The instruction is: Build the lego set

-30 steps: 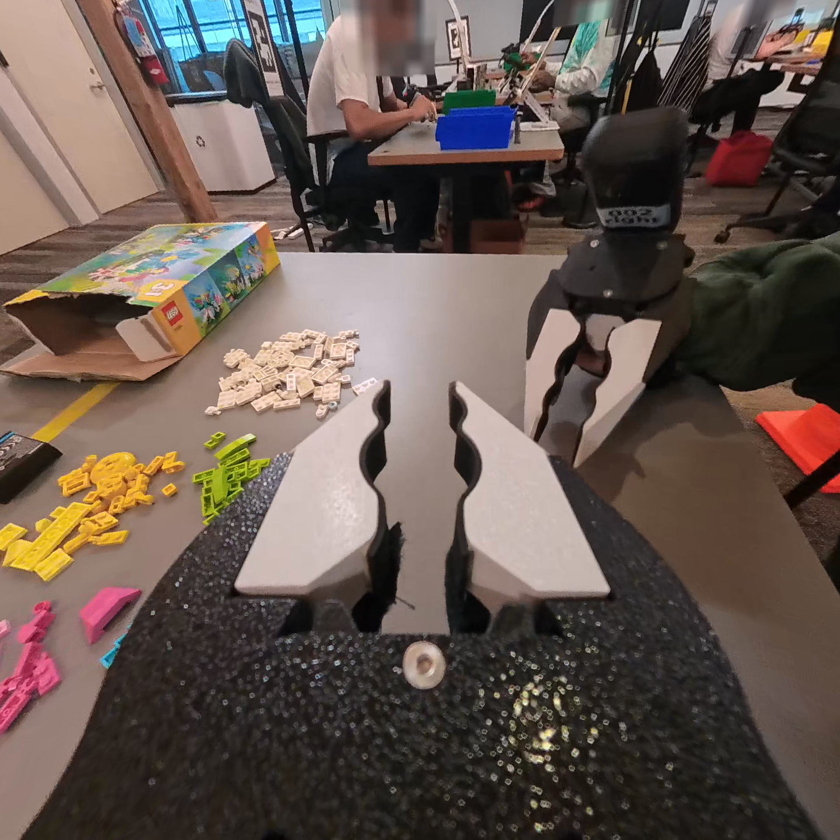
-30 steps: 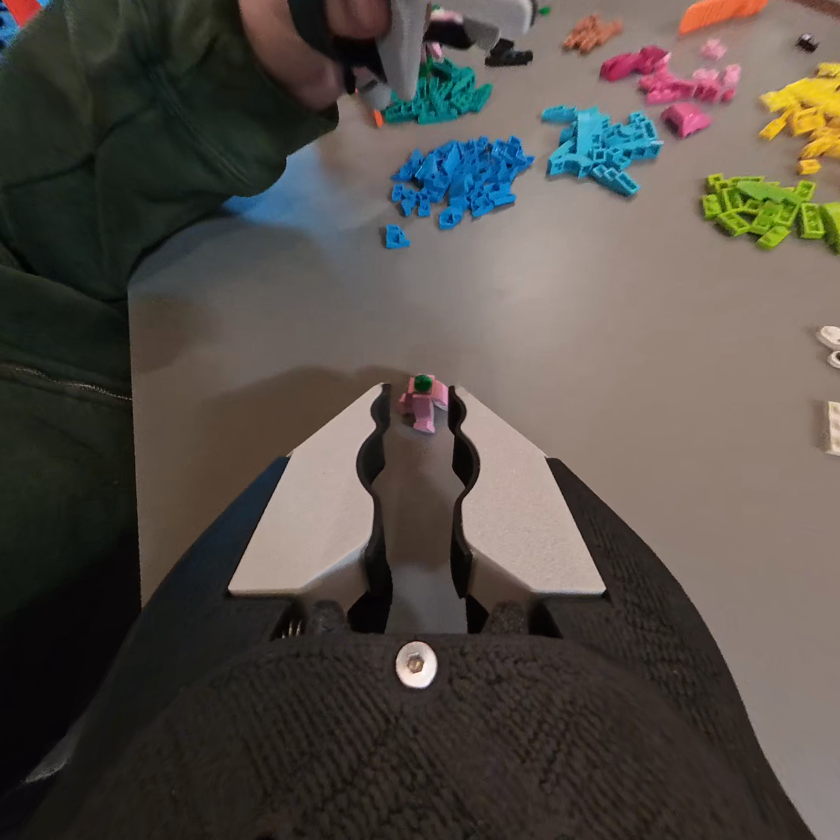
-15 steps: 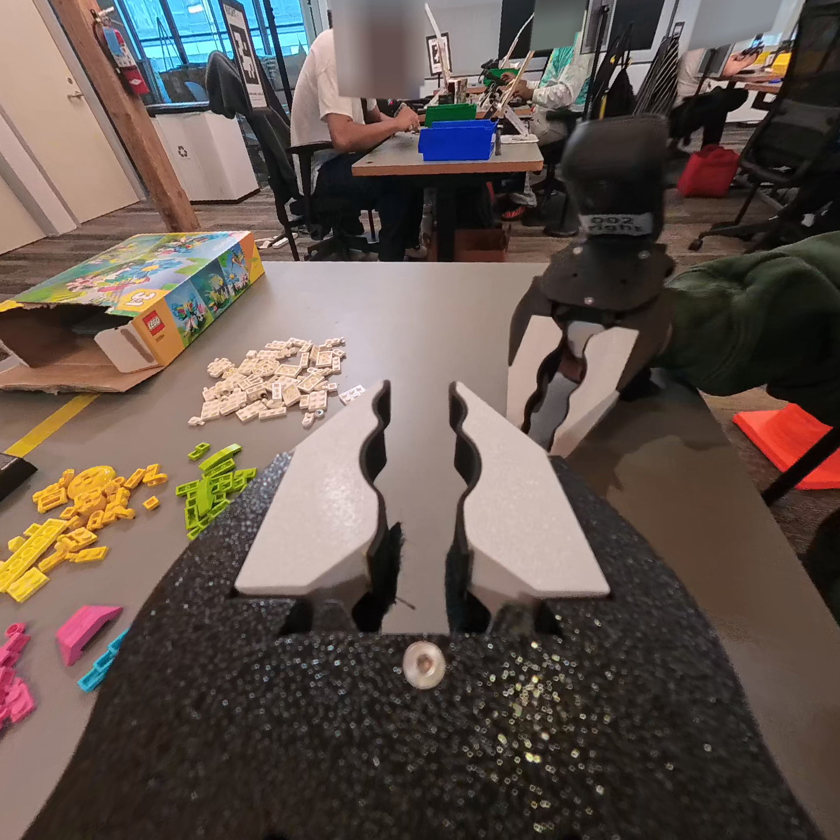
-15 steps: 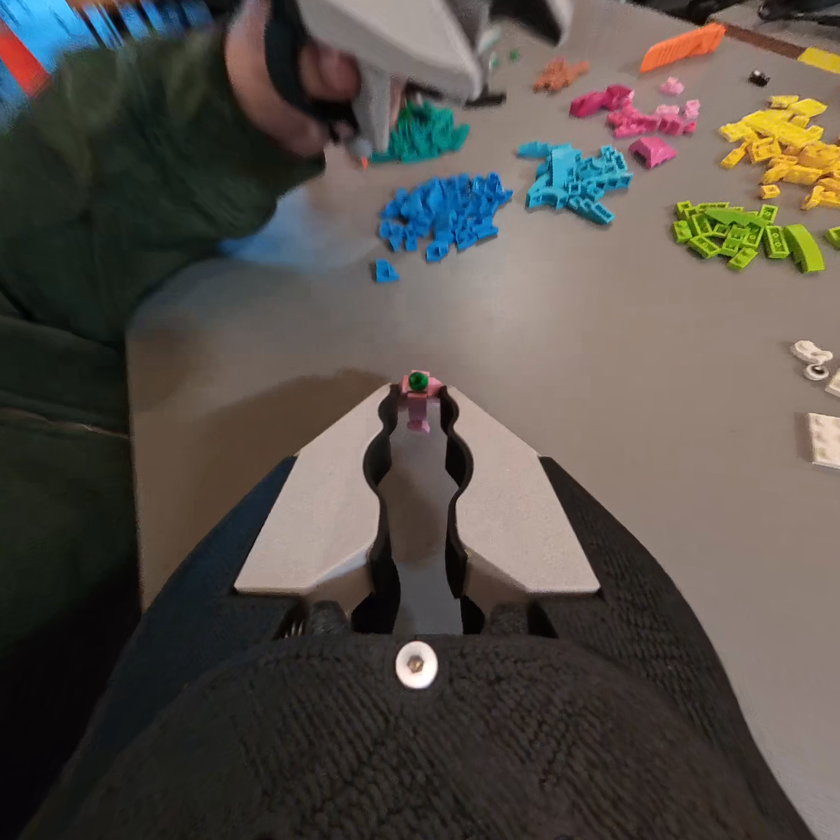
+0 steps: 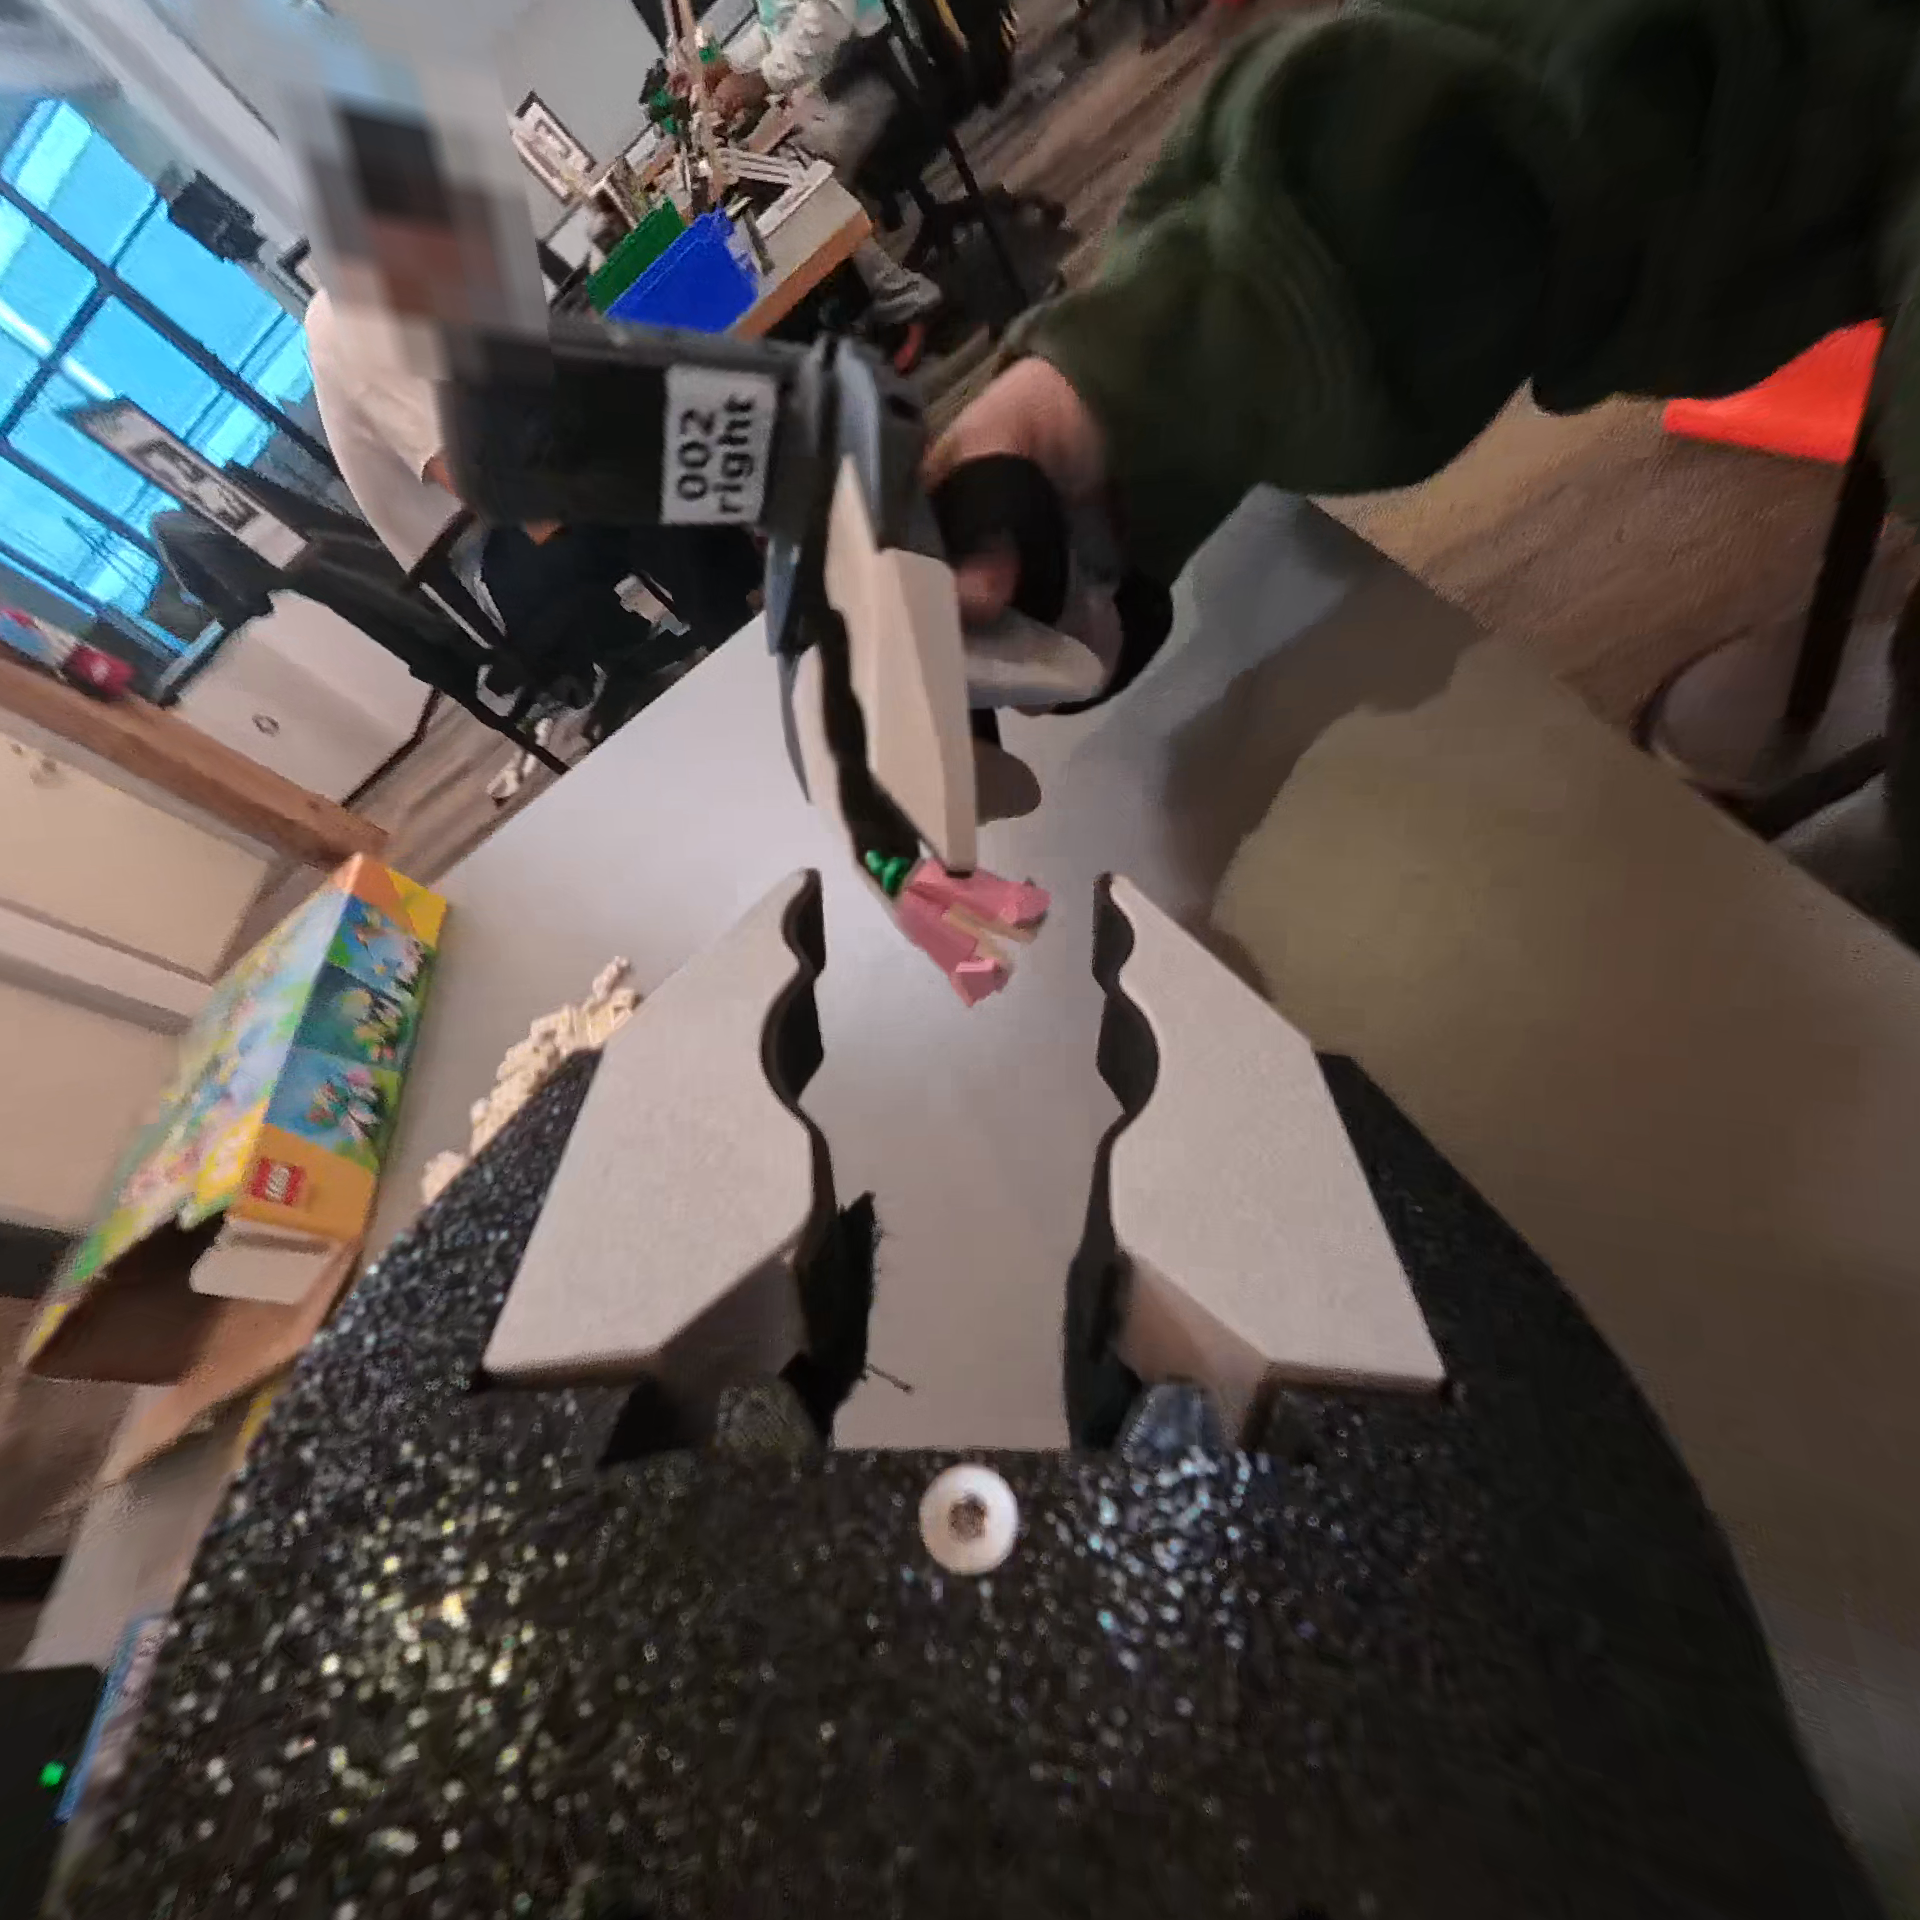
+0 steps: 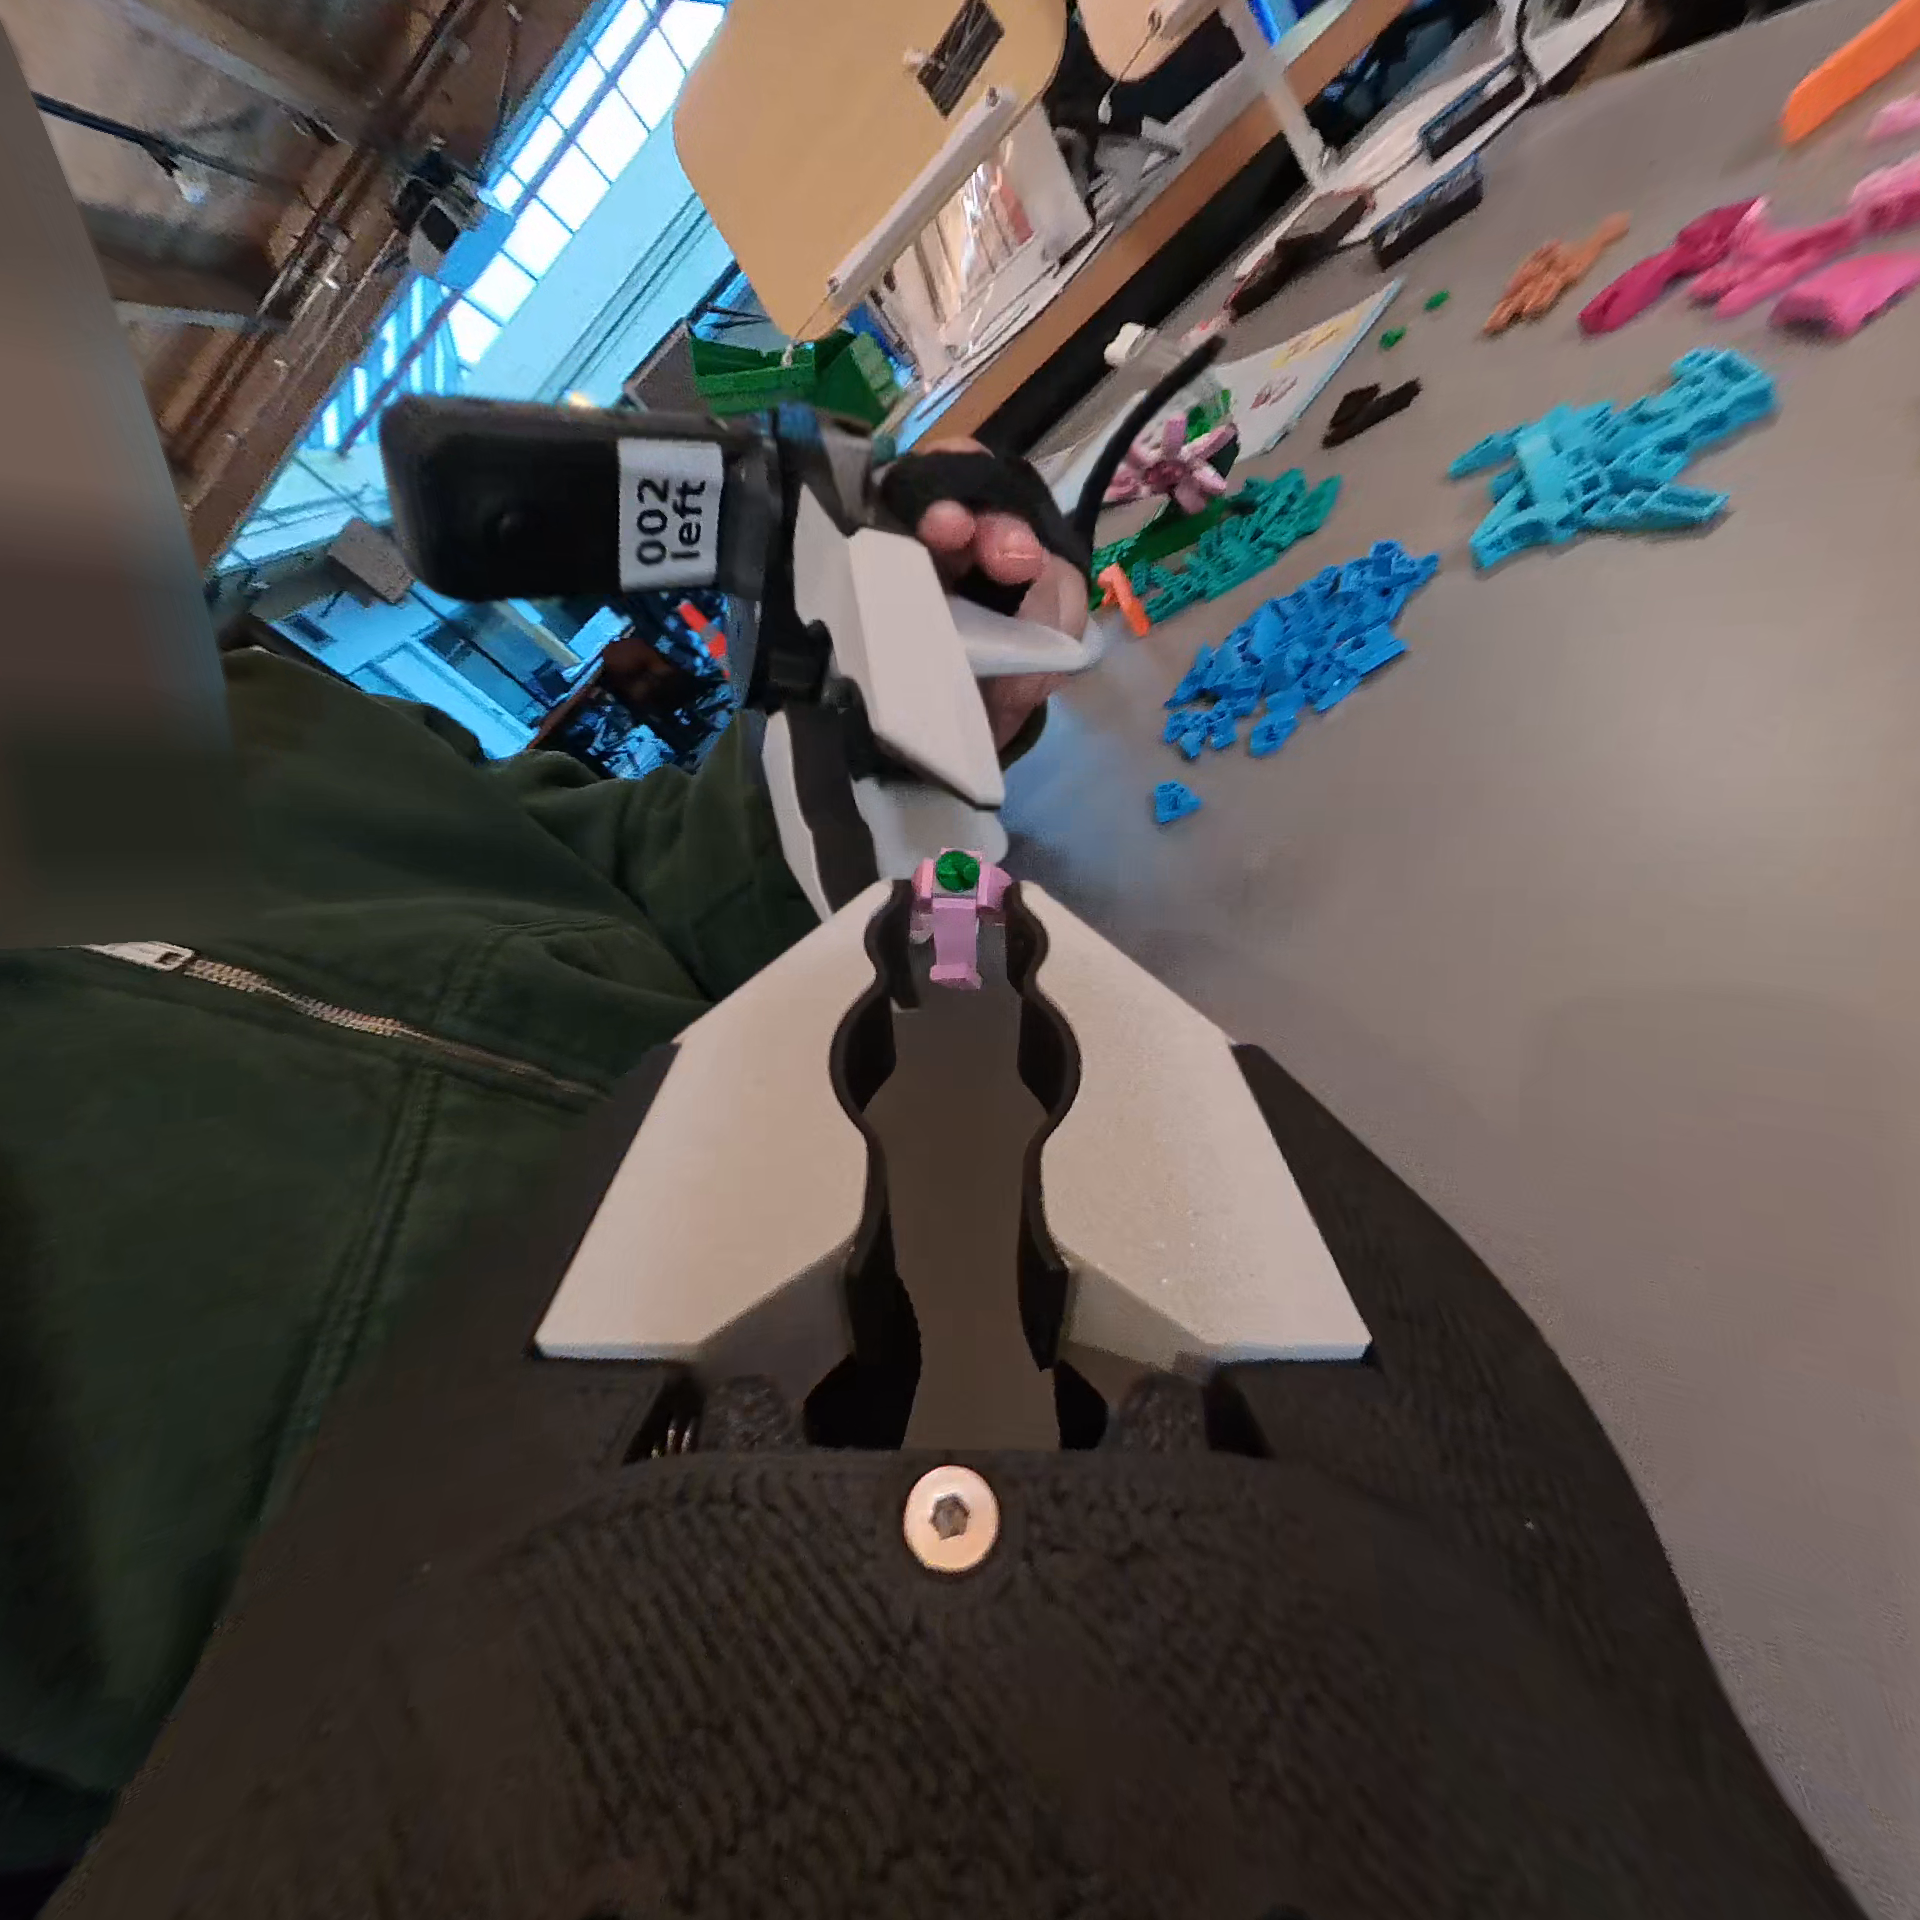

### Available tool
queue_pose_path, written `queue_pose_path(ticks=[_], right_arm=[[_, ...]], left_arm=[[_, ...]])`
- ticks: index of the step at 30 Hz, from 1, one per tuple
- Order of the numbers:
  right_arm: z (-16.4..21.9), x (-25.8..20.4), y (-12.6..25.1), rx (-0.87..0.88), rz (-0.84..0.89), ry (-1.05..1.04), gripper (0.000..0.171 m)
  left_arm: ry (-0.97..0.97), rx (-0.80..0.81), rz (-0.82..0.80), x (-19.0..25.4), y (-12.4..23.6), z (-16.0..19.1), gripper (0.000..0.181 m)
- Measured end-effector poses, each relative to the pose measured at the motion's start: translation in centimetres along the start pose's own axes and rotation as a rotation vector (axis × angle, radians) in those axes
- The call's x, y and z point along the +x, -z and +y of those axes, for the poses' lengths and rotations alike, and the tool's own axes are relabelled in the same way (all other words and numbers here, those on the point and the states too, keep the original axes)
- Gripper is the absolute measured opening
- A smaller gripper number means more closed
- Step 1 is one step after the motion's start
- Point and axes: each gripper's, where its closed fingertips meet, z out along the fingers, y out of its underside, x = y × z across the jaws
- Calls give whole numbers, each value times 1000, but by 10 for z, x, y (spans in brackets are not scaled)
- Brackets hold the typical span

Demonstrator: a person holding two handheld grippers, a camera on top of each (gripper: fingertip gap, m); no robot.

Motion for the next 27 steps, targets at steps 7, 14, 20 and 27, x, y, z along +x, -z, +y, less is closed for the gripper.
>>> queue_pose_path(ticks=[7, 14, 20, 27], right_arm=[[8, -11, -1, -62, -52, -72, 16], [8, -15, 1, -58, -97, -117, 16], [8, -15, 1, -59, -105, -127, 17], [10, -18, 2, -62, -132, -150, 16]], left_arm=[[-106, 13, -17, 8, -4, -6, 41], [-133, 47, -3, 13, -2, -14, 31], [-130, 55, 7, 14, -3, -14, 30], [-126, 63, 7, 13, -2, -15, 32]])
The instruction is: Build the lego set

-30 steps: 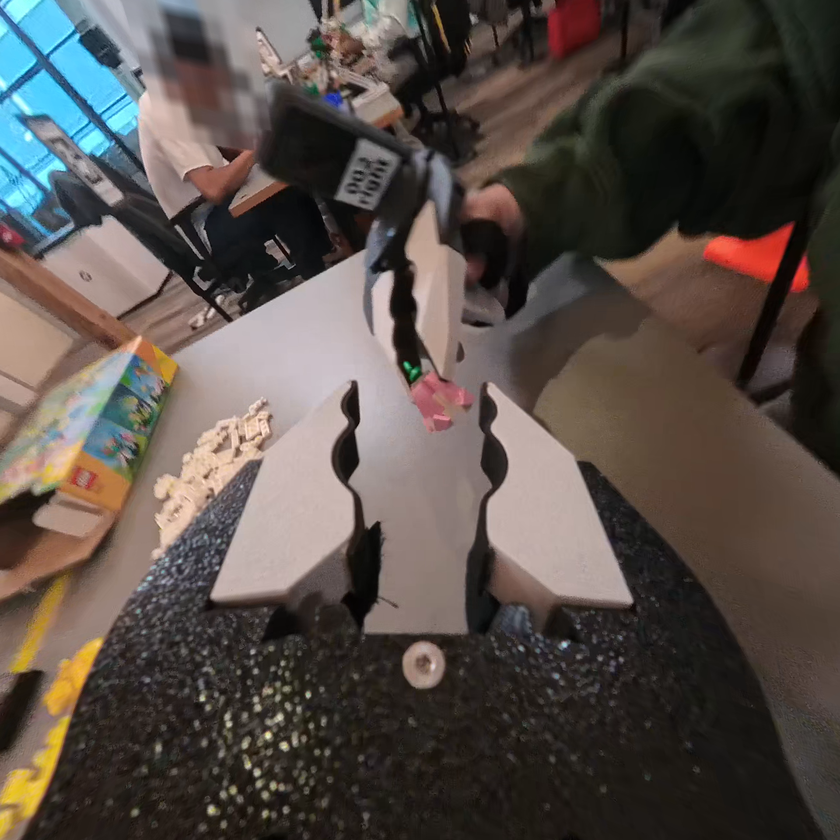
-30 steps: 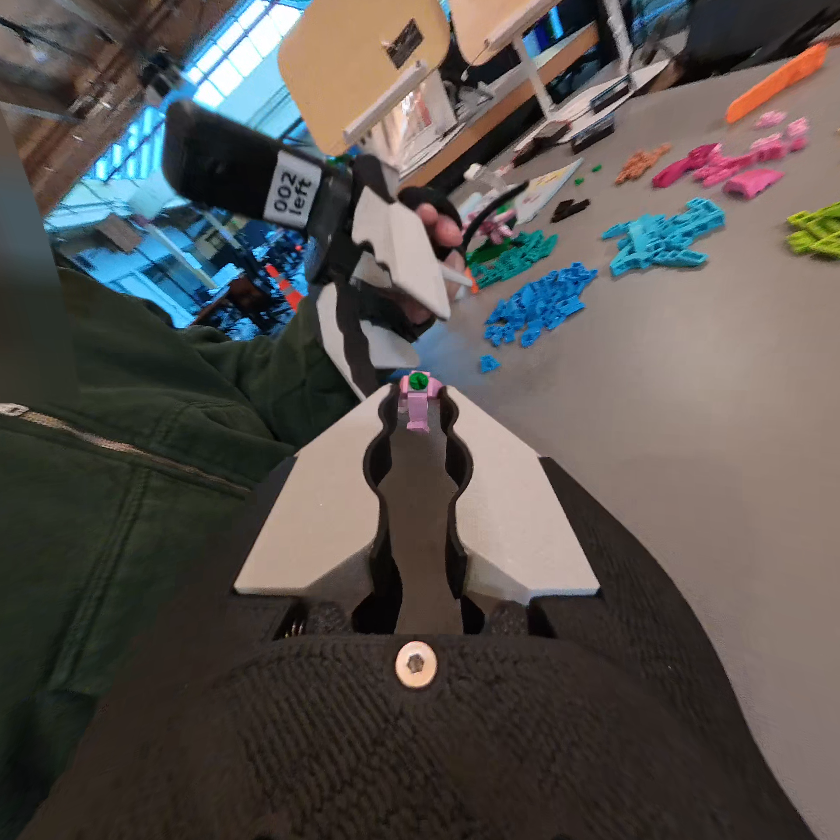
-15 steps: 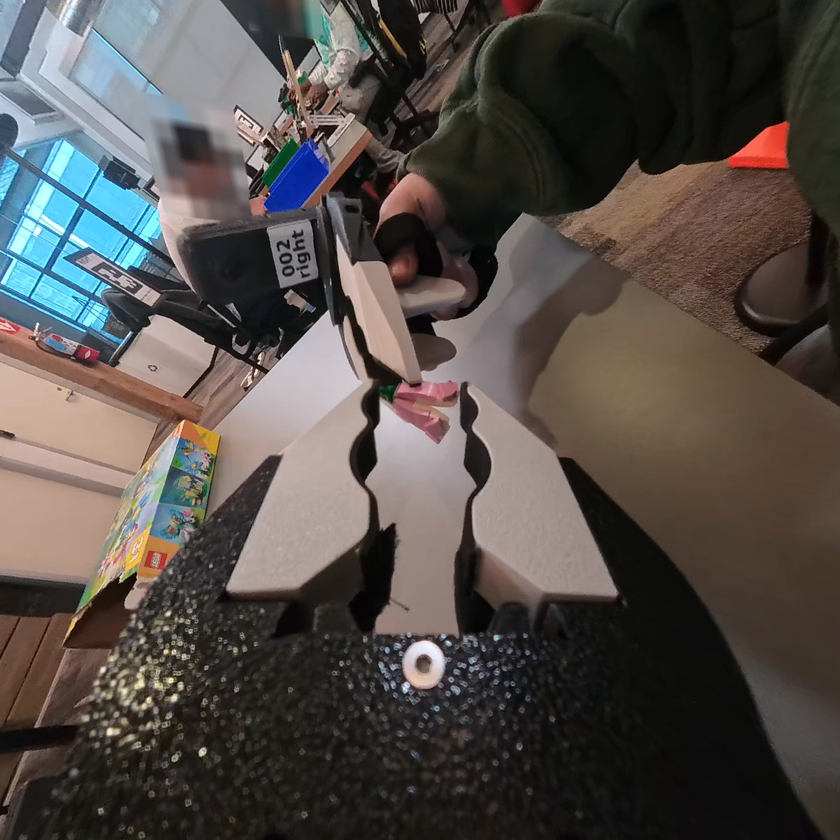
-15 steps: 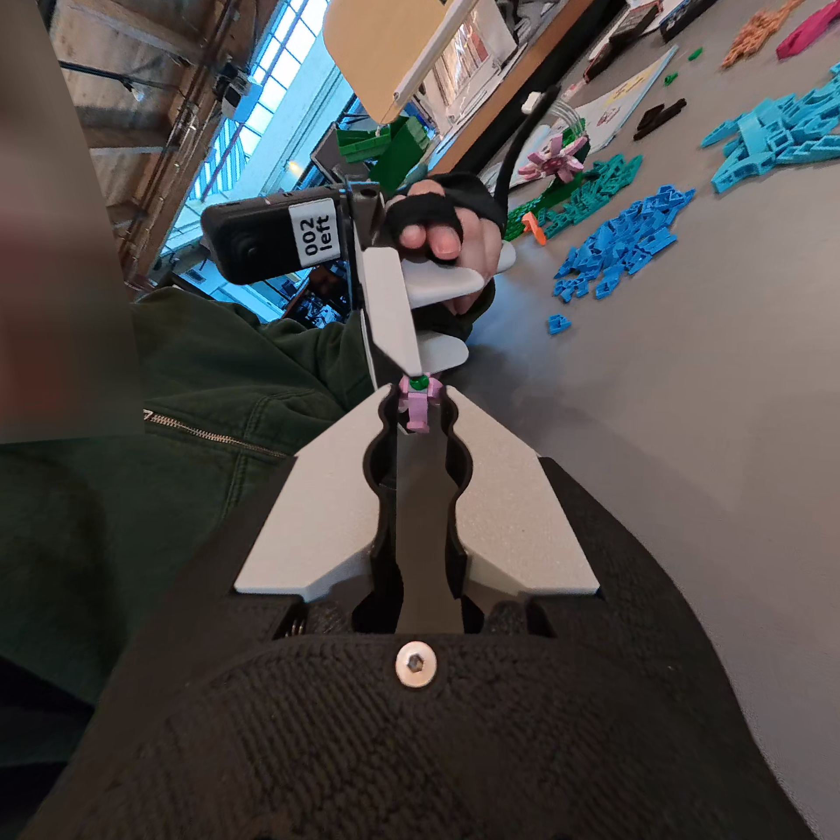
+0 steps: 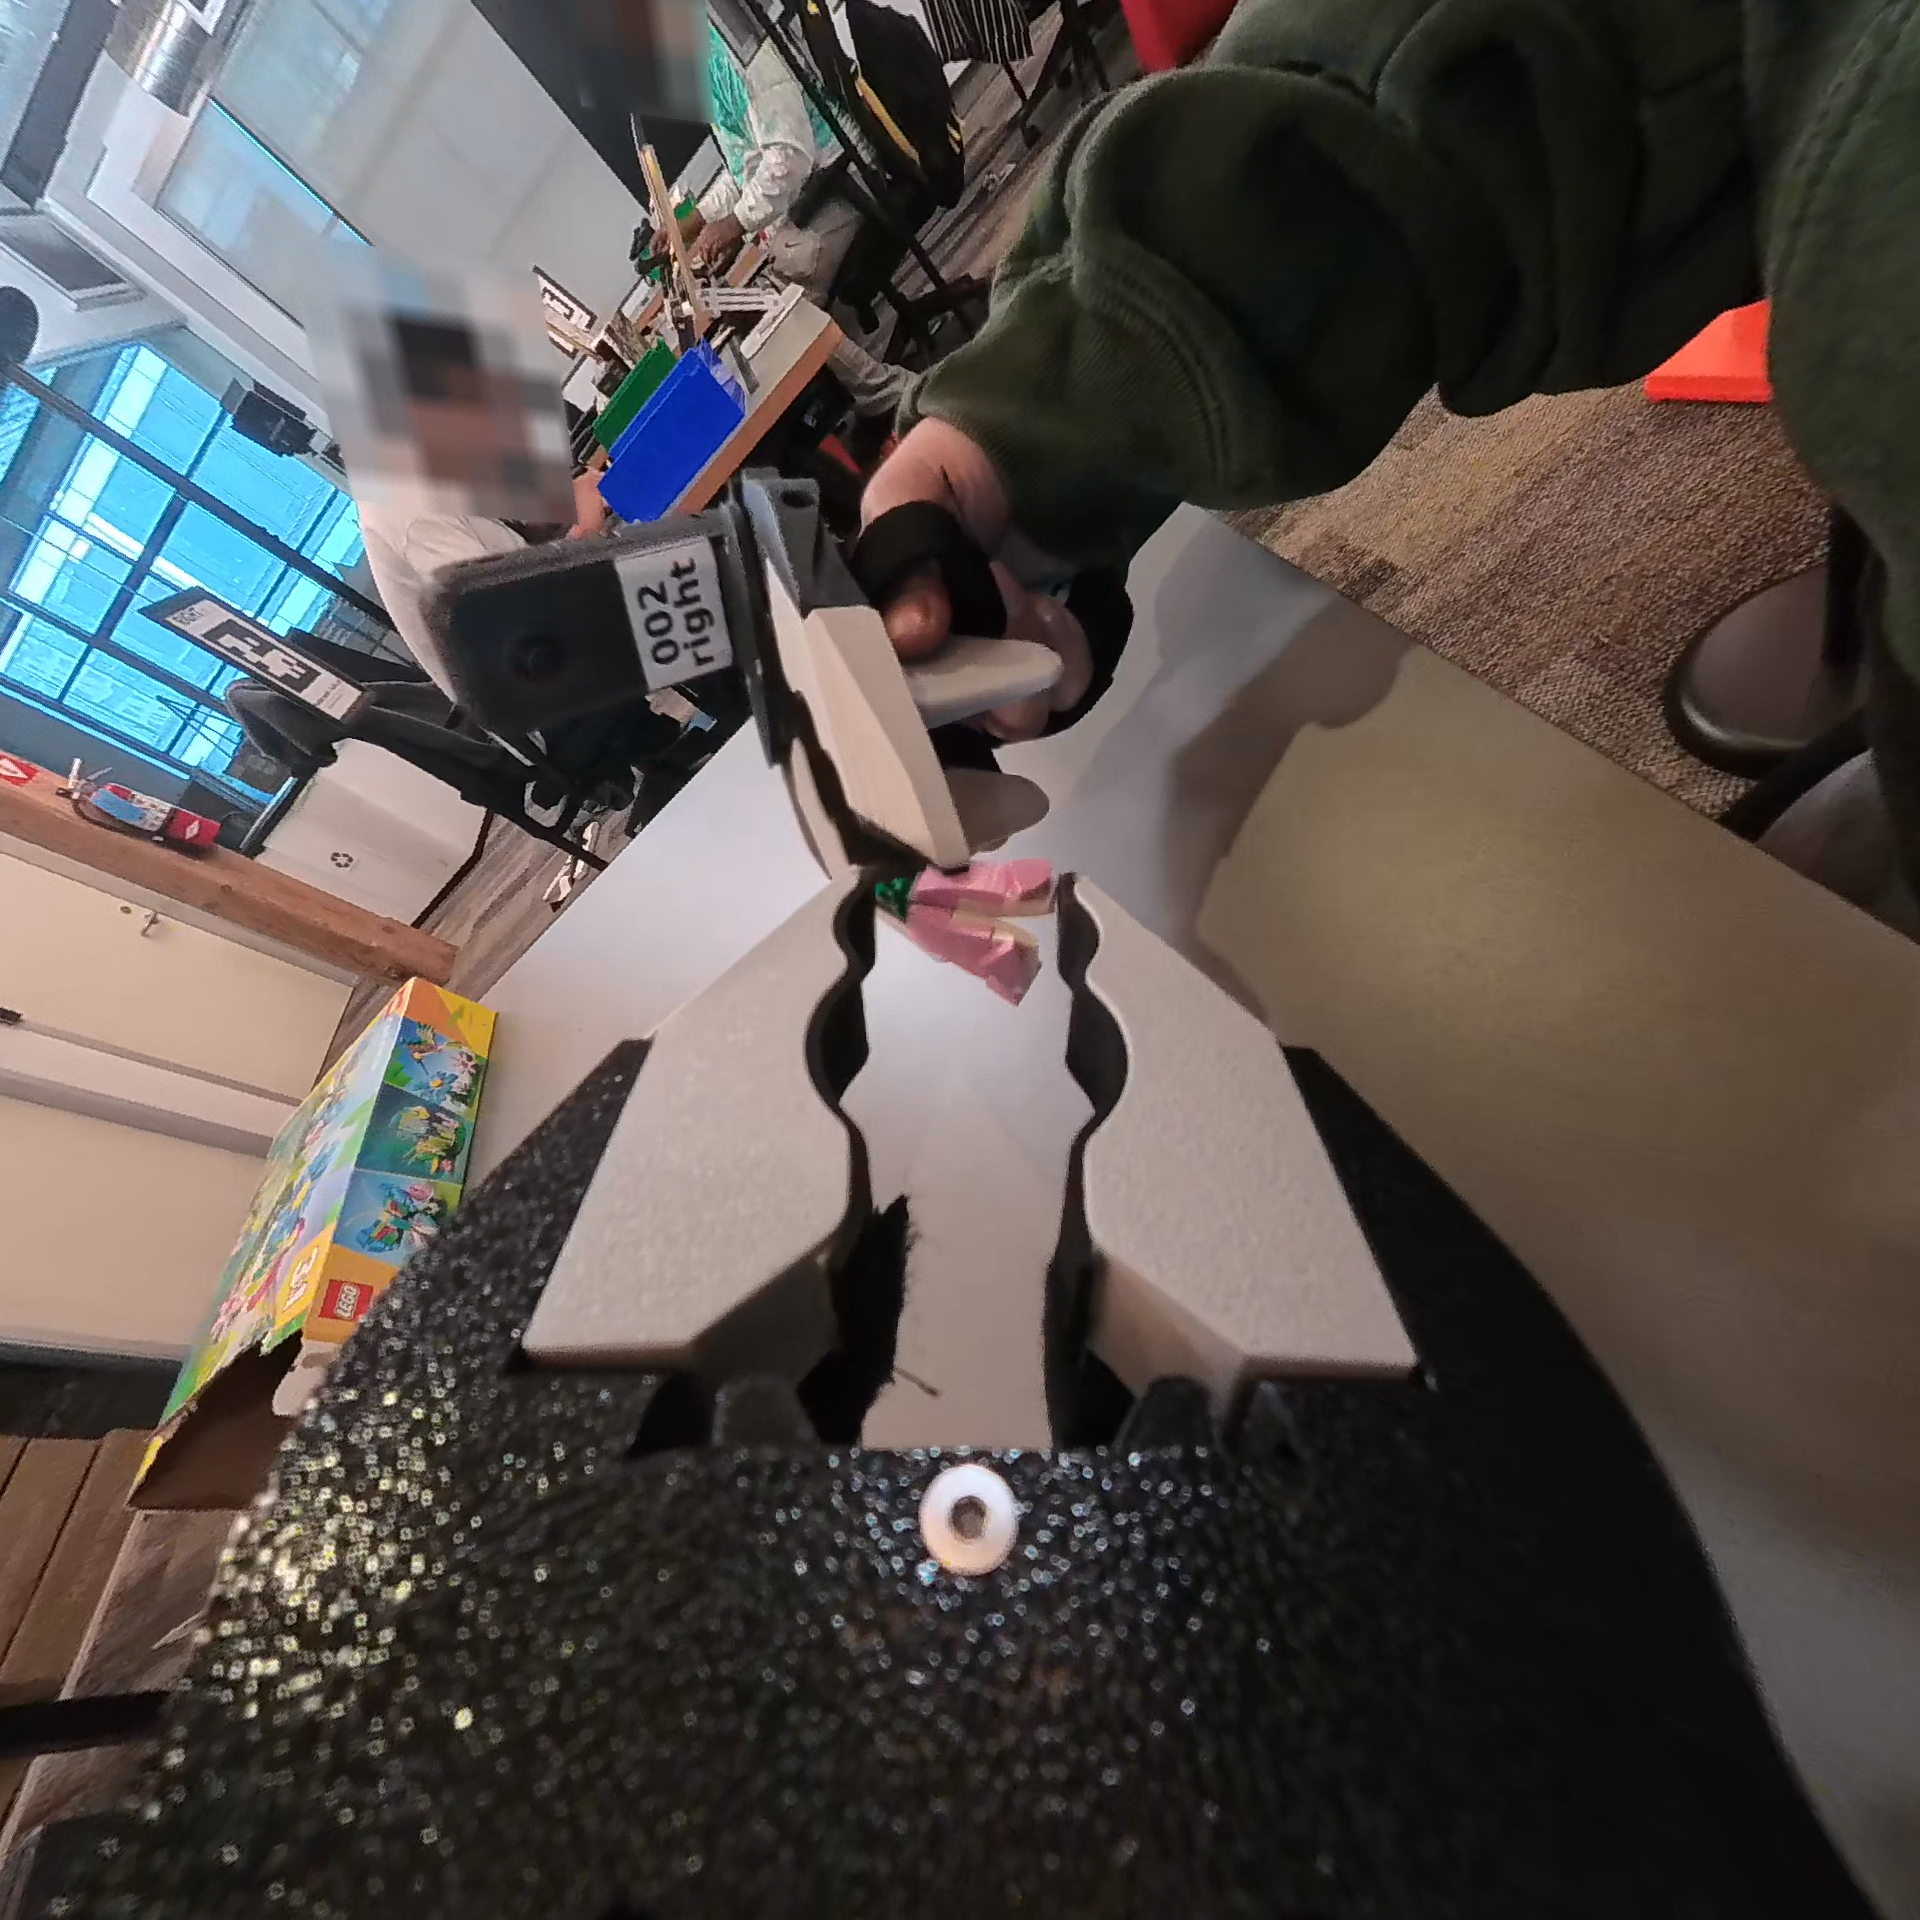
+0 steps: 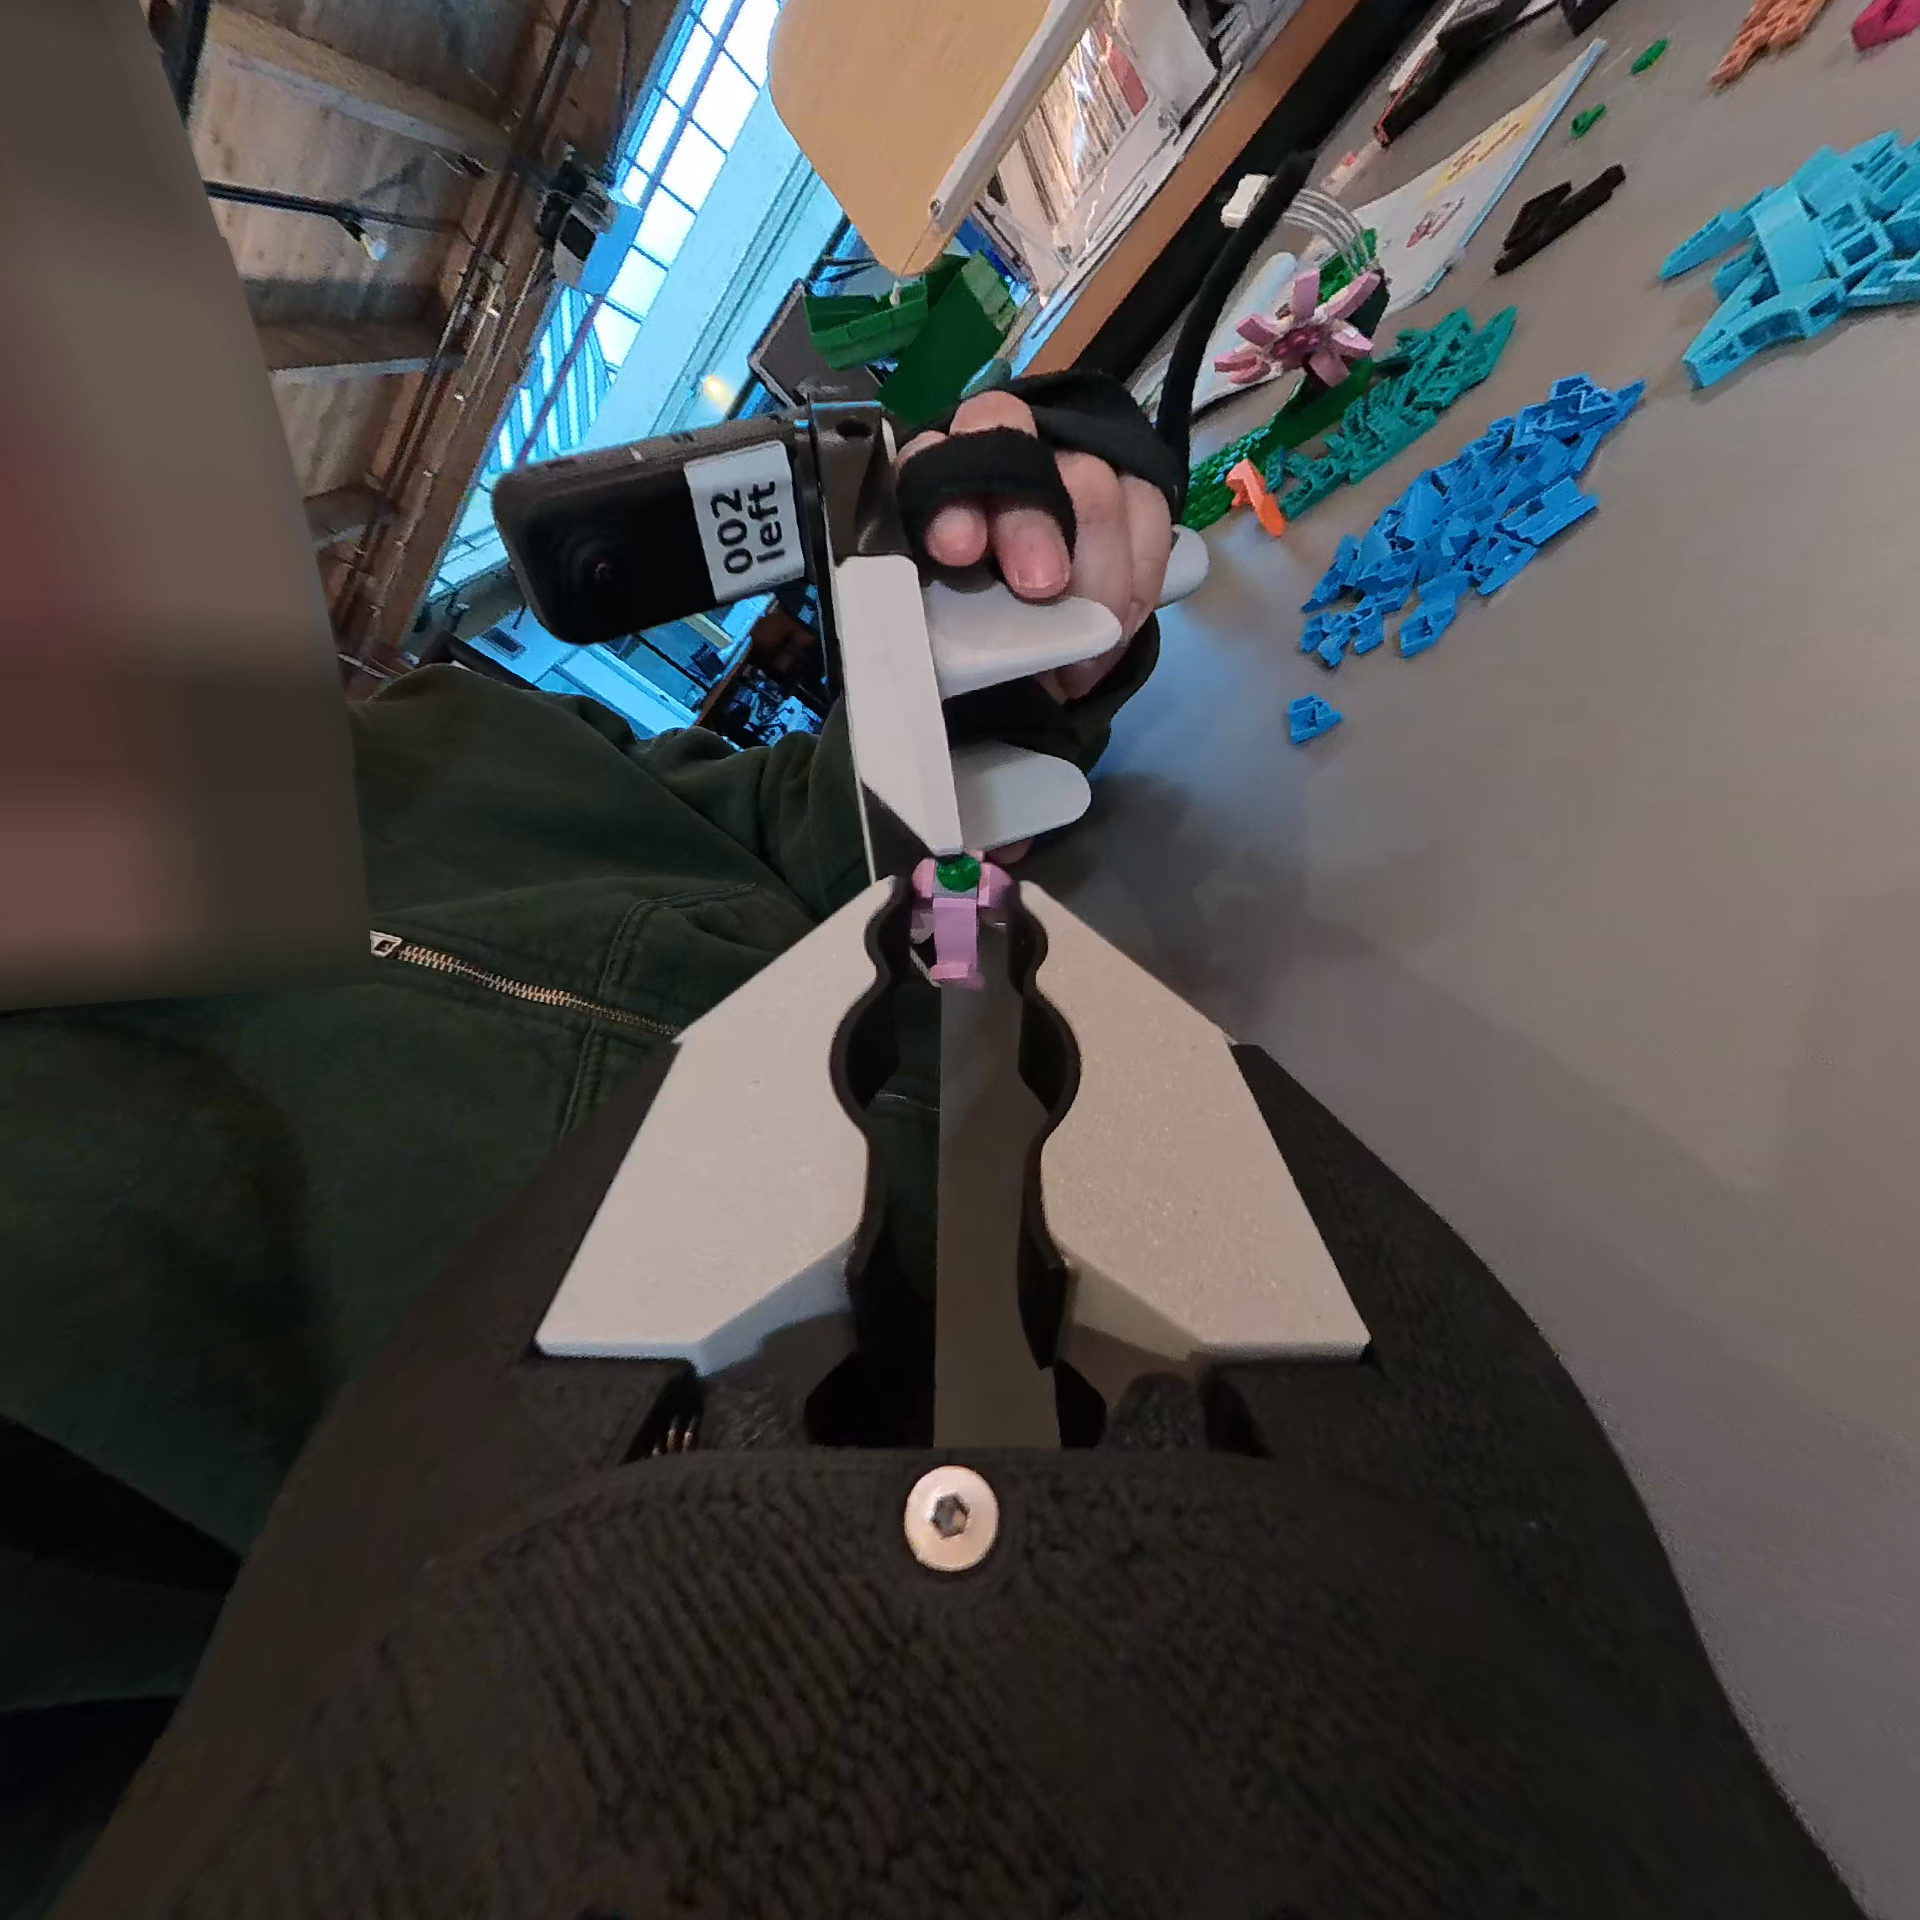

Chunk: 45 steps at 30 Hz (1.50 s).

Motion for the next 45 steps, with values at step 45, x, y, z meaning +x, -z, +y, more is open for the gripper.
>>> queue_pose_path(ticks=[45], right_arm=[[-31, 45, 19, 130, 440, 417, 16]], left_arm=[[234, 53, -68, -27, 15, 17, 50]])
